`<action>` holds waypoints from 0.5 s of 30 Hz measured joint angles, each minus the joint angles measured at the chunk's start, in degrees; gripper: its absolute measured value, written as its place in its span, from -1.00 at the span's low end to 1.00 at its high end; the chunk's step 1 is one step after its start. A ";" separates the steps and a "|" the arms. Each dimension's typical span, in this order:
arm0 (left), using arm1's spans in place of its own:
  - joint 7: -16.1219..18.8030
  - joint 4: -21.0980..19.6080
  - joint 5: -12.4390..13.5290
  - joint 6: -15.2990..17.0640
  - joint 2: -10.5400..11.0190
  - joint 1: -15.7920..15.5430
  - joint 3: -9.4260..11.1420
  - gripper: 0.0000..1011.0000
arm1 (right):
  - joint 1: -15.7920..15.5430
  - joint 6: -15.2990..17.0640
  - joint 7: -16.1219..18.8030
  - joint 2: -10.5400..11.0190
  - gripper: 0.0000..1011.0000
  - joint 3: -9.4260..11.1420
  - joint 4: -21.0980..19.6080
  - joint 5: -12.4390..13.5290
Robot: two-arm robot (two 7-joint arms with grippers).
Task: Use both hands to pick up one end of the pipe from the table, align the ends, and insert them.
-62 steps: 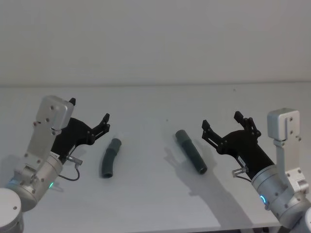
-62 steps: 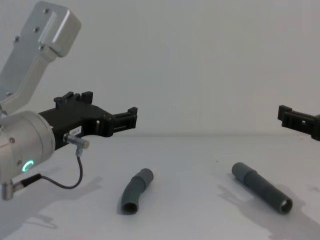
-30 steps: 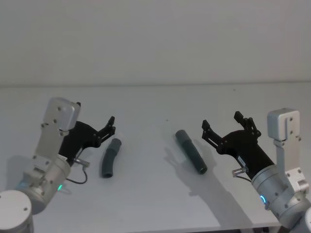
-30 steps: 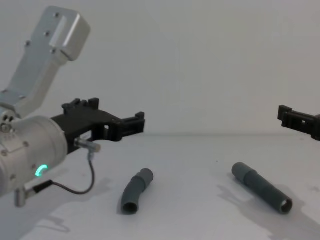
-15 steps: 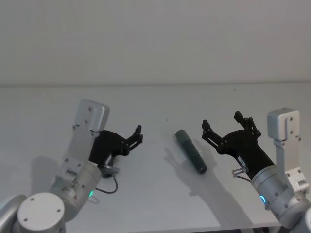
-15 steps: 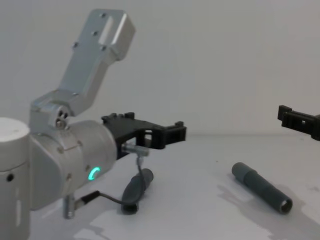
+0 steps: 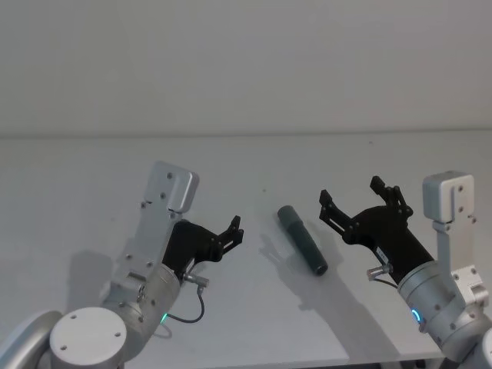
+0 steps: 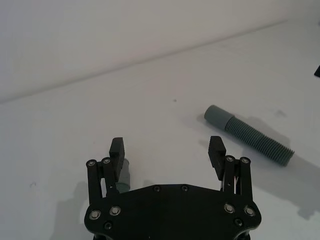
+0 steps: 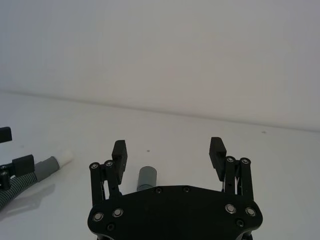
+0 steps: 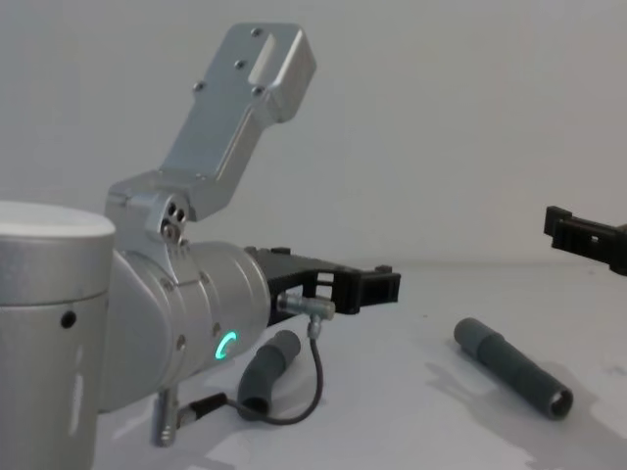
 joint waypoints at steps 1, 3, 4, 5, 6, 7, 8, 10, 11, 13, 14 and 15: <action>0.11 -0.12 0.04 0.51 -0.04 0.05 0.00 0.98 | 0.00 0.00 0.00 0.00 0.98 0.00 0.00 0.00; 0.33 -0.45 0.13 1.58 -0.17 0.19 -0.01 0.98 | 0.00 0.00 0.00 0.00 0.98 0.00 0.00 0.00; 0.38 -0.51 0.15 1.92 -0.21 0.22 -0.04 0.98 | 0.00 0.00 0.00 0.00 0.98 0.00 0.00 0.00; 0.46 -0.60 0.20 2.50 -0.27 0.27 -0.10 0.98 | 0.00 0.00 0.00 0.00 0.98 0.00 0.00 0.00; 0.50 -0.63 0.22 2.83 -0.30 0.29 -0.13 0.98 | 0.00 0.00 0.00 0.00 0.98 0.00 0.00 0.00; 0.53 -0.65 0.24 3.07 -0.33 0.32 -0.17 0.98 | 0.00 0.00 0.00 0.00 0.98 0.00 0.00 0.00; 0.55 -0.65 0.25 3.29 -0.35 0.33 -0.21 0.98 | 0.00 0.00 0.00 0.00 0.98 0.00 0.00 0.00; 0.58 -0.65 0.28 3.93 -0.43 0.34 -0.38 0.98 | 0.00 0.00 0.00 0.00 0.98 0.00 0.00 0.00; 0.58 -0.58 0.29 4.06 -0.48 0.34 -0.43 0.98 | 0.00 0.00 0.00 0.00 0.98 0.00 0.00 0.00; 0.58 -0.30 0.29 4.43 -0.57 0.31 -0.61 0.98 | 0.00 0.00 0.00 0.00 0.98 0.00 0.00 0.00; 0.54 0.02 0.29 4.58 -0.66 0.24 -0.75 0.98 | 0.00 0.00 0.00 0.00 0.98 0.00 0.00 0.00; 0.51 0.18 0.29 4.62 -0.69 0.21 -0.81 0.98 | 0.00 0.00 0.00 0.00 0.98 0.00 0.00 0.00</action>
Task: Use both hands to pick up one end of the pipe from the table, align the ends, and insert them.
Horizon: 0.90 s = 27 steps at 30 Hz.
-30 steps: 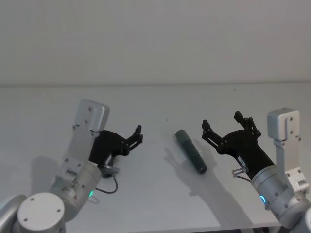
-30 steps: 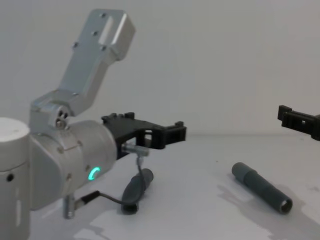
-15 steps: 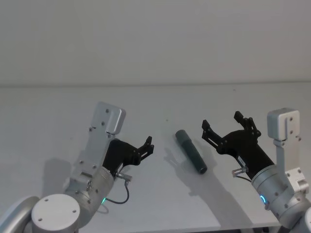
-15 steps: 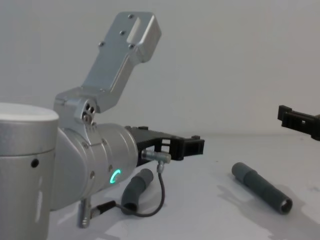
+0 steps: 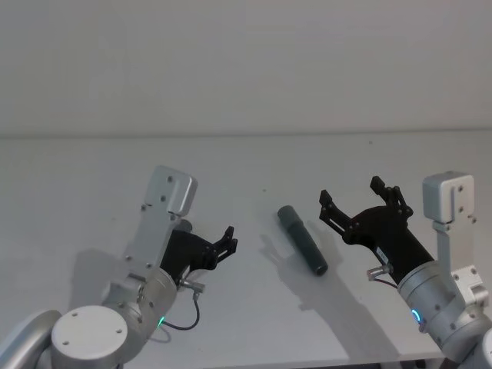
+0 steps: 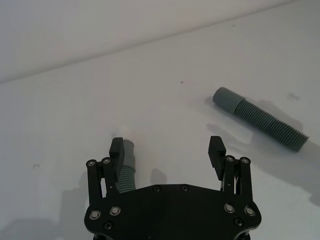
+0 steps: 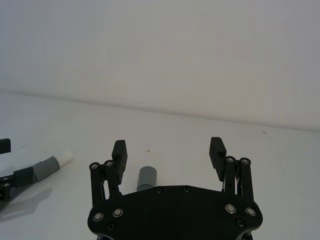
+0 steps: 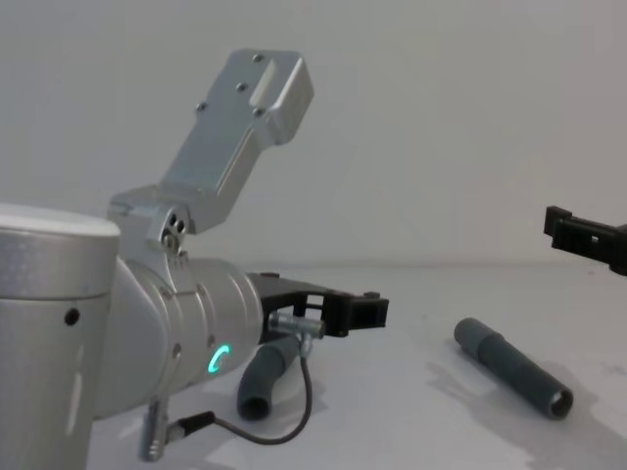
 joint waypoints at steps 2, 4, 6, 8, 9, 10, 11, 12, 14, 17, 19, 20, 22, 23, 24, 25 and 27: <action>-0.12 0.39 -0.02 0.02 -0.08 -0.07 -0.11 0.98 | 0.00 0.00 0.00 0.00 0.98 0.00 0.00 0.00; -0.35 1.14 -0.08 0.02 -0.24 -0.21 -0.32 0.98 | 0.00 0.00 0.00 0.00 0.98 0.00 0.00 0.00; -0.52 1.68 -0.13 -0.03 -0.36 -0.30 -0.45 0.98 | 0.00 0.00 0.00 0.00 0.98 0.00 0.00 0.00; -0.84 2.57 -0.25 -0.26 -0.56 -0.52 -0.65 0.98 | 0.00 0.00 0.00 0.00 0.98 0.00 0.00 0.00; -1.04 3.17 -0.35 -0.47 -0.68 -0.63 -0.77 0.98 | 0.00 0.00 0.00 0.00 0.98 0.00 0.00 0.00; -1.04 3.17 -0.35 -0.47 -0.68 -0.63 -0.77 0.98 | 0.00 0.00 0.00 0.00 0.98 0.00 0.00 0.00; -1.27 3.73 -0.43 -0.67 -0.78 -0.78 -0.89 0.98 | 0.00 0.00 0.00 0.00 0.98 0.00 0.00 0.00; -1.36 4.01 -0.47 -0.74 -0.83 -0.82 -0.96 0.98 | 0.00 0.00 0.00 0.00 0.98 0.00 0.00 0.00; -1.65 4.91 -0.60 -1.01 -0.99 -1.00 -1.17 0.98 | 0.00 0.00 0.00 0.00 0.98 0.00 0.00 0.00; -2.09 5.94 -0.74 -1.29 -1.11 -1.24 -1.45 0.98 | 0.00 0.00 0.00 0.00 0.98 0.00 0.00 0.00; -2.39 6.56 -0.80 -1.49 -1.13 -1.37 -1.68 0.98 | 0.00 0.00 0.00 0.00 0.98 0.00 0.00 0.00; -2.39 6.56 -0.80 -1.49 -1.13 -1.37 -1.68 0.98 | 0.00 0.00 0.00 0.00 0.98 0.00 0.00 0.00; -2.69 7.15 -0.82 -1.73 -1.11 -1.50 -1.96 0.98 | 0.00 0.00 0.00 0.00 0.98 0.00 0.00 0.00; -2.69 7.15 -0.82 -1.73 -1.11 -1.50 -1.96 0.98 | 0.00 0.00 0.00 0.00 0.98 0.00 0.00 0.00; -2.85 7.38 -0.83 -1.88 -1.07 -1.55 -2.11 0.98 | 0.00 0.00 0.00 0.00 0.98 0.00 0.00 0.00; -2.92 7.51 -0.82 -1.96 -1.04 -1.58 -2.22 0.98 | 0.00 0.00 0.00 0.00 0.98 0.00 0.00 0.00; -3.10 7.75 -0.78 -2.24 -0.96 -1.62 -2.43 0.98 | 0.00 0.00 0.00 0.00 0.98 0.00 0.00 0.00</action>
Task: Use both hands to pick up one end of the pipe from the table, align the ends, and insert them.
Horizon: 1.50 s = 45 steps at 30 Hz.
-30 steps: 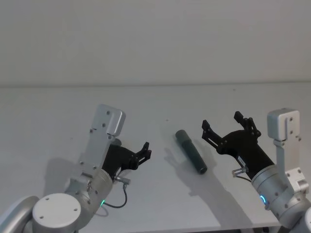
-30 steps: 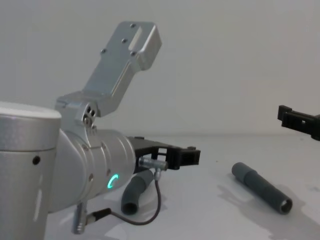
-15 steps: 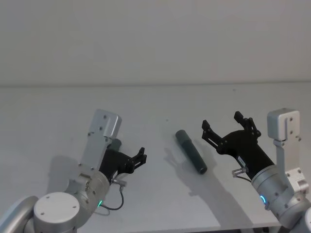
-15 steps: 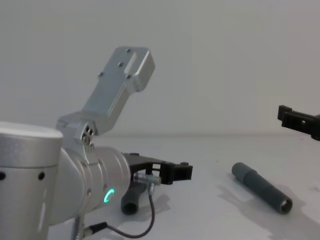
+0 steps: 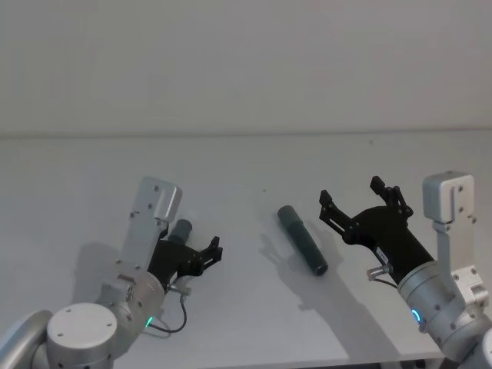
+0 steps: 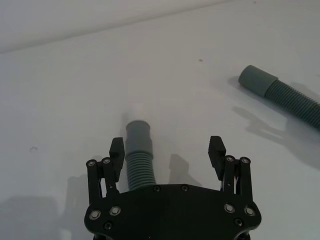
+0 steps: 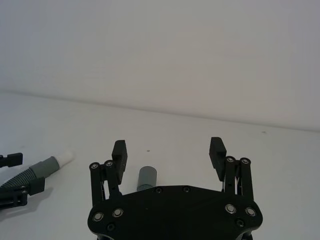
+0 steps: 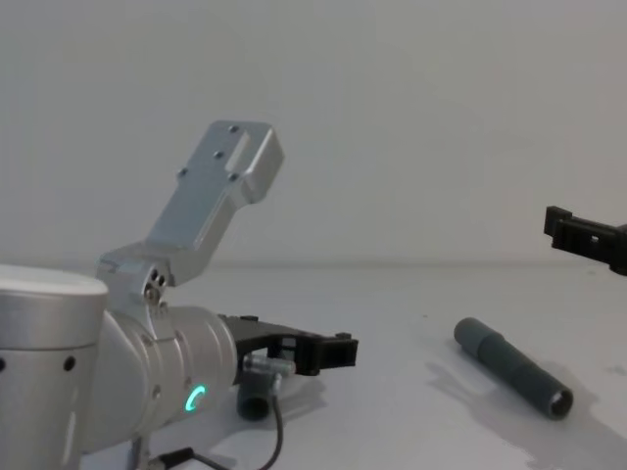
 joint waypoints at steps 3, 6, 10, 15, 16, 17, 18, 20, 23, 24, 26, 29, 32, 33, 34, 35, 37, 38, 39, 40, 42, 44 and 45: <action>-0.15 0.29 0.12 -0.50 0.14 -0.03 -0.33 0.98 | 0.00 0.00 0.00 0.00 0.98 0.00 0.00 0.00; -0.30 0.51 0.30 -1.19 0.27 -0.02 -0.65 0.98 | 0.00 0.00 0.00 0.00 0.98 0.00 0.00 0.00; -0.49 0.89 0.42 -2.05 0.34 0.06 -1.04 0.98 | 0.00 0.00 0.00 0.00 0.98 0.00 0.00 0.00; -0.78 1.80 0.39 -3.06 0.17 0.32 -1.57 0.98 | 0.00 0.00 0.00 0.00 0.98 0.00 0.00 0.00; -0.82 2.02 0.36 -3.21 0.08 0.36 -1.64 0.98 | 0.00 0.00 0.00 0.00 0.98 0.00 0.00 0.00; -0.86 2.17 0.33 -3.34 0.01 0.38 -1.69 0.98 | 0.00 0.00 0.00 0.00 0.98 0.00 0.00 0.00; -0.96 2.54 0.29 -3.53 -0.17 0.40 -1.82 0.98 | 0.00 0.00 0.00 0.00 0.98 0.00 0.00 0.00; -1.05 2.99 0.20 -3.75 -0.39 0.41 -1.93 0.98 | 0.00 0.00 0.00 0.00 0.98 0.00 0.00 0.00; -1.23 3.83 0.08 -4.10 -0.82 0.30 -2.12 0.98 | 0.00 0.00 0.00 0.00 0.98 0.00 0.00 0.00; -1.28 4.23 0.04 -4.25 -1.00 0.20 -2.18 0.98 | 0.00 0.00 0.00 0.00 0.98 0.00 0.00 0.00; -1.36 4.69 0.00 -4.43 -1.25 0.05 -2.31 0.98 | 0.00 0.00 0.00 0.00 0.98 0.00 0.00 0.00; -1.44 5.41 -0.07 -4.78 -1.75 -0.32 -2.55 0.98 | 0.00 0.00 0.00 0.00 0.98 0.00 0.00 0.00; -1.44 5.67 -0.07 -4.89 -2.07 -0.63 -2.70 0.98 | 0.00 0.00 0.00 0.00 0.98 0.00 0.00 0.00; -1.44 5.69 -0.07 -4.89 -2.19 -0.77 -2.77 0.98 | 0.00 0.00 0.00 0.00 0.98 0.00 0.00 0.00; -1.44 5.70 -0.07 -4.89 -2.27 -0.89 -2.82 0.98 | 0.00 0.00 0.00 0.00 0.98 0.00 0.00 0.00; -1.44 5.70 -0.03 -4.80 -2.43 -1.12 -2.90 0.98 | 0.00 0.00 0.00 0.00 0.98 0.00 0.00 0.00; -1.41 5.62 0.01 -4.58 -2.59 -1.43 -2.99 0.98 | 0.00 0.00 0.00 0.00 0.98 0.00 0.00 0.00; -1.40 5.45 0.07 -4.17 -2.69 -1.69 -3.05 0.98 | 0.00 0.00 0.00 0.00 0.98 0.00 0.00 0.00; -1.40 5.36 0.09 -4.04 -2.73 -1.82 -3.07 0.98 | 0.00 0.00 0.00 0.00 0.98 0.00 0.00 0.00; -1.39 5.27 0.14 -3.76 -2.76 -1.93 -3.10 0.98 | 0.00 0.00 0.00 0.00 0.98 0.00 0.00 0.00; -1.39 5.04 0.24 -2.89 -2.88 -2.33 -3.18 0.98 | 0.00 0.00 0.00 0.00 0.98 0.00 0.00 0.00; -1.40 4.91 0.26 -2.30 -2.95 -2.61 -3.22 0.98 | 0.00 0.00 0.00 0.00 0.98 0.00 0.00 0.00; -1.46 4.82 0.26 -1.65 -3.01 -2.83 -3.26 0.98 | 0.00 0.00 0.00 0.00 0.98 0.00 0.00 0.00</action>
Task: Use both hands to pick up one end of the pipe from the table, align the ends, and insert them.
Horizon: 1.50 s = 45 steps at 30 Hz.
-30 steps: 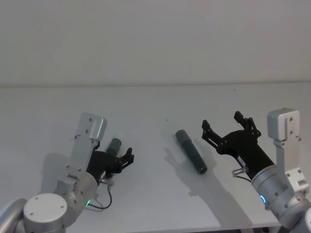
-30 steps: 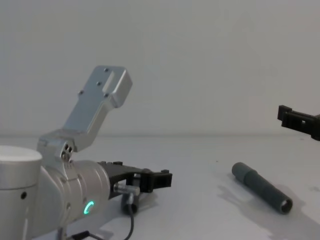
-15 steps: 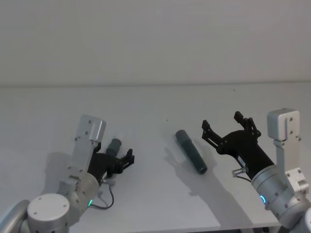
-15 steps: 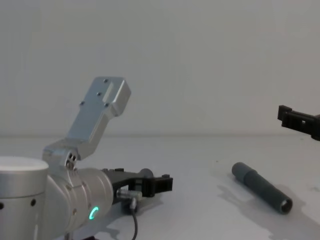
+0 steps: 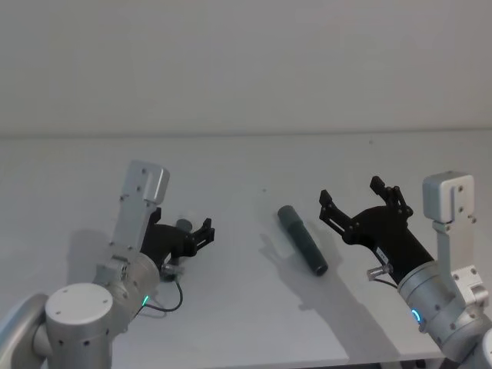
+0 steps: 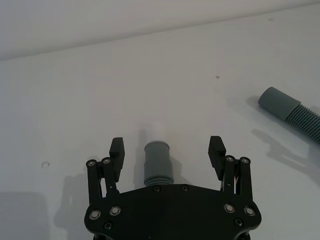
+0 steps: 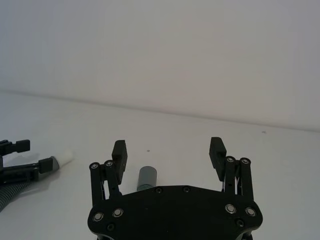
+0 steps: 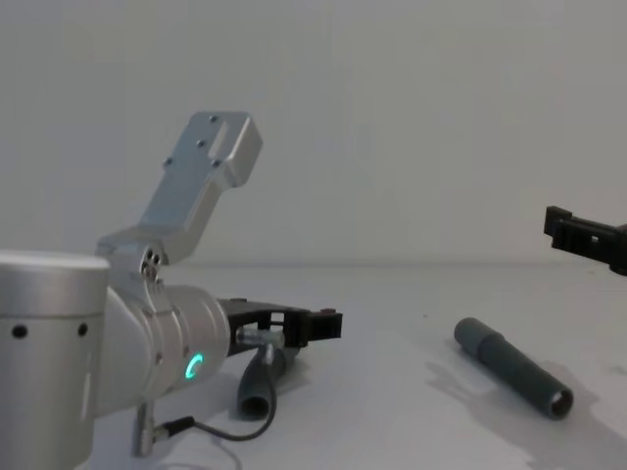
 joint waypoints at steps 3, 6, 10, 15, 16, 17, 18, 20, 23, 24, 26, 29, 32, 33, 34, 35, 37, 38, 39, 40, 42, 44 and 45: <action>-0.27 -0.10 -0.04 1.58 -0.15 -0.46 -0.10 0.98 | 0.00 0.00 0.00 0.00 0.98 0.00 0.00 0.00; -0.57 -0.11 -0.20 3.23 -0.34 -0.85 -0.22 0.98 | 0.00 0.00 0.00 0.00 0.98 0.00 0.00 0.00; -0.89 0.00 -0.47 4.95 -0.59 -1.28 -0.40 0.98 | 0.00 0.00 0.00 0.00 0.98 0.00 0.00 0.00; -1.27 0.35 -0.75 7.10 -0.92 -1.87 -0.64 0.98 | 0.00 0.00 0.00 0.00 0.98 0.00 0.00 0.00; -1.31 0.39 -0.77 7.33 -0.96 -1.95 -0.68 0.98 | 0.00 0.00 0.00 0.00 0.98 0.00 0.00 0.00; -1.35 0.43 -0.79 7.58 -0.99 -2.01 -0.71 0.98 | 0.00 0.00 0.00 0.00 0.98 0.00 0.00 0.00; -1.39 0.45 -0.80 7.79 -1.03 -2.07 -0.74 0.98 | 0.00 0.00 0.00 0.00 0.98 0.00 0.00 0.00; -1.50 0.48 -0.82 8.45 -1.09 -2.22 -0.84 0.98 | 0.00 0.00 0.00 0.00 0.98 0.00 0.00 0.00; -1.58 0.50 -0.82 9.11 -1.17 -2.30 -0.94 0.98 | 0.00 0.00 0.00 0.00 0.98 0.00 0.00 0.00; -1.61 0.51 -0.82 9.43 -1.22 -2.33 -0.99 0.98 | 0.00 0.00 0.00 0.00 0.98 0.00 0.00 0.00; -1.65 0.54 -0.80 9.70 -1.27 -2.35 -1.02 0.98 | 0.00 0.00 0.00 0.00 0.98 0.00 0.00 0.00; -1.73 0.69 -0.73 10.10 -1.41 -2.40 -1.04 0.98 | 0.00 0.00 0.00 0.00 0.98 0.00 0.00 0.00; -1.82 1.00 -0.61 10.33 -1.58 -2.53 -1.02 0.98 | 0.00 0.00 0.00 0.00 0.98 0.00 0.00 0.00; -1.86 1.09 -0.56 10.38 -1.63 -2.57 -1.00 0.98 | 0.00 0.00 0.00 0.00 0.98 0.00 0.00 0.00; -1.94 1.38 -0.46 10.43 -1.74 -2.67 -0.92 0.98 | 0.00 0.00 0.00 0.00 0.98 0.00 0.00 0.00; -1.94 1.38 -0.46 10.43 -1.74 -2.67 -0.92 0.98 | 0.00 0.00 0.00 0.00 0.98 0.00 0.00 0.00; -2.09 1.88 -0.24 10.49 -1.95 -2.96 -0.75 0.98 | 0.00 0.00 0.00 0.00 0.98 0.00 0.00 0.00; -2.12 2.02 -0.19 10.50 -1.98 -3.00 -0.72 0.98 | 0.00 0.00 0.00 0.00 0.98 0.00 0.00 0.00; -2.18 2.15 -0.14 10.52 -2.02 -3.07 -0.67 0.98 | 0.00 0.00 0.00 0.00 0.98 0.00 0.00 0.00; -2.24 2.40 -0.01 10.56 -2.10 -3.21 -0.60 0.98 | 0.00 0.00 0.00 0.00 0.98 0.00 0.00 0.00; -2.30 2.59 0.12 10.61 -2.17 -3.31 -0.53 0.98 | 0.00 0.00 0.00 0.00 0.98 0.00 0.00 0.00; -2.37 2.86 0.29 10.67 -2.26 -3.47 -0.43 0.94 | 0.00 0.00 0.00 0.00 0.98 0.00 0.00 0.00; -2.41 2.94 0.37 10.70 -2.29 -3.52 -0.41 0.92 | 0.00 0.00 0.00 0.00 0.98 0.00 0.00 0.00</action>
